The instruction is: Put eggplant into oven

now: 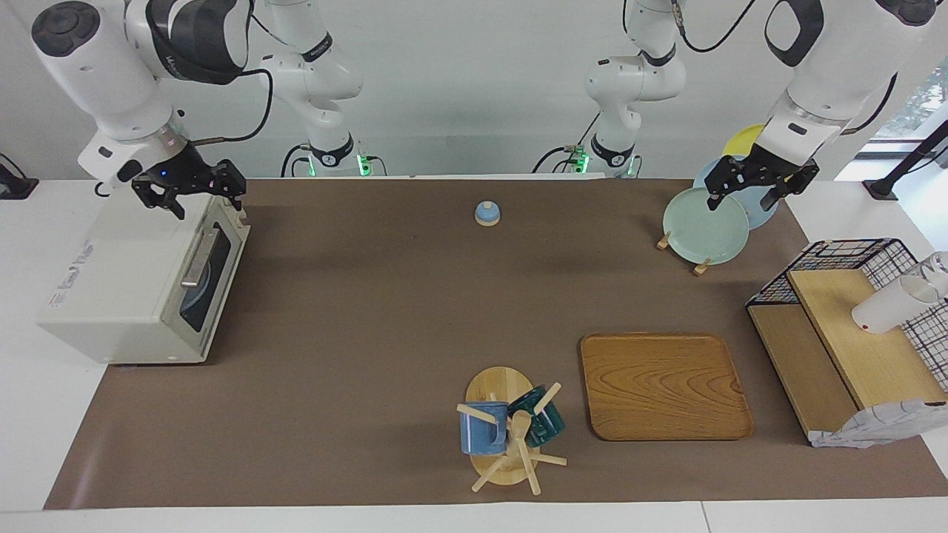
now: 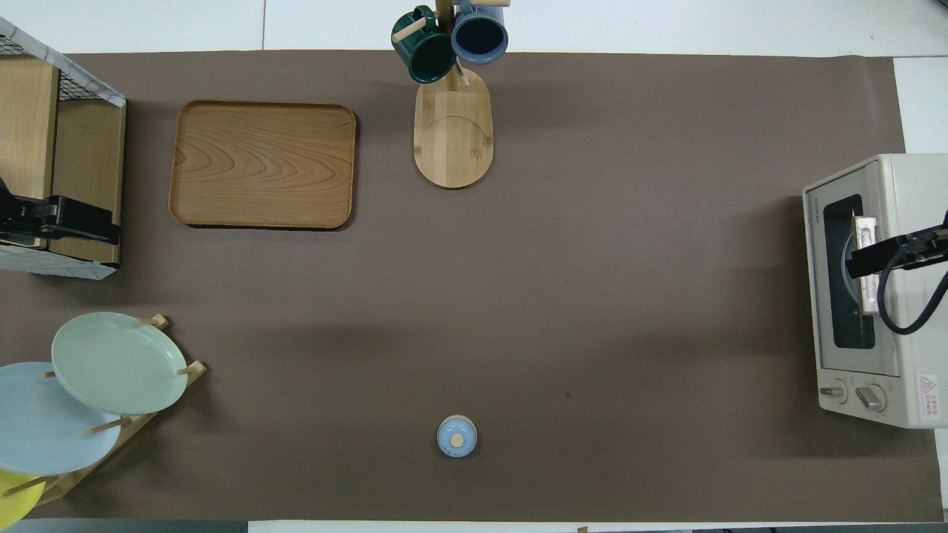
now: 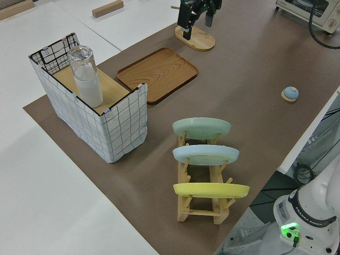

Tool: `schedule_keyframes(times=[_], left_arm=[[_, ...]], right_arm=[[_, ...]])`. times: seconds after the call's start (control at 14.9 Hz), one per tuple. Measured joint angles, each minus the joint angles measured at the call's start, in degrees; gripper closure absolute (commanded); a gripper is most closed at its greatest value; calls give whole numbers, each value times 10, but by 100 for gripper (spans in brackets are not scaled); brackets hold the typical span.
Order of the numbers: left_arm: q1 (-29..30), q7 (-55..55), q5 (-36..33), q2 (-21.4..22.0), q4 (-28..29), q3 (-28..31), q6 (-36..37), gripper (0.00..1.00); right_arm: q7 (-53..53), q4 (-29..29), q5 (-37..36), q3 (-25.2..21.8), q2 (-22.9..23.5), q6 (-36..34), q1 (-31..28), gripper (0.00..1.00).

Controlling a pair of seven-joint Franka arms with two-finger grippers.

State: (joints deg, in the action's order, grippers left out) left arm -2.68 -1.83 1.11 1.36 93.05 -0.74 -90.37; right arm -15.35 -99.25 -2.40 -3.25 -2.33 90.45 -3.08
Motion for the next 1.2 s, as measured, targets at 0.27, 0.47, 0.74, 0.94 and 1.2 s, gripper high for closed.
schedule_keyframes(times=[0.27, 0.47, 0.74, 0.94, 1.2], left_arm=[[0, 0, 0, 0, 0, 0, 0, 0], [0, 0, 0, 0, 0, 0, 0, 0], [0, 0, 0, 0, 0, 0, 0, 0], [0, 0, 0, 0, 0, 0, 0, 0], [0, 0, 0, 0, 0, 0, 0, 0]], right_arm=[[16, 17, 0, 0, 8, -6, 2, 0], [20, 23, 1, 0, 10, -8, 2, 0], [40, 55, 2, 8, 14, -19, 25, 0], [58, 61, 2, 11, 18, -24, 33, 0], [98, 64, 2, 12, 24, -24, 33, 0]])
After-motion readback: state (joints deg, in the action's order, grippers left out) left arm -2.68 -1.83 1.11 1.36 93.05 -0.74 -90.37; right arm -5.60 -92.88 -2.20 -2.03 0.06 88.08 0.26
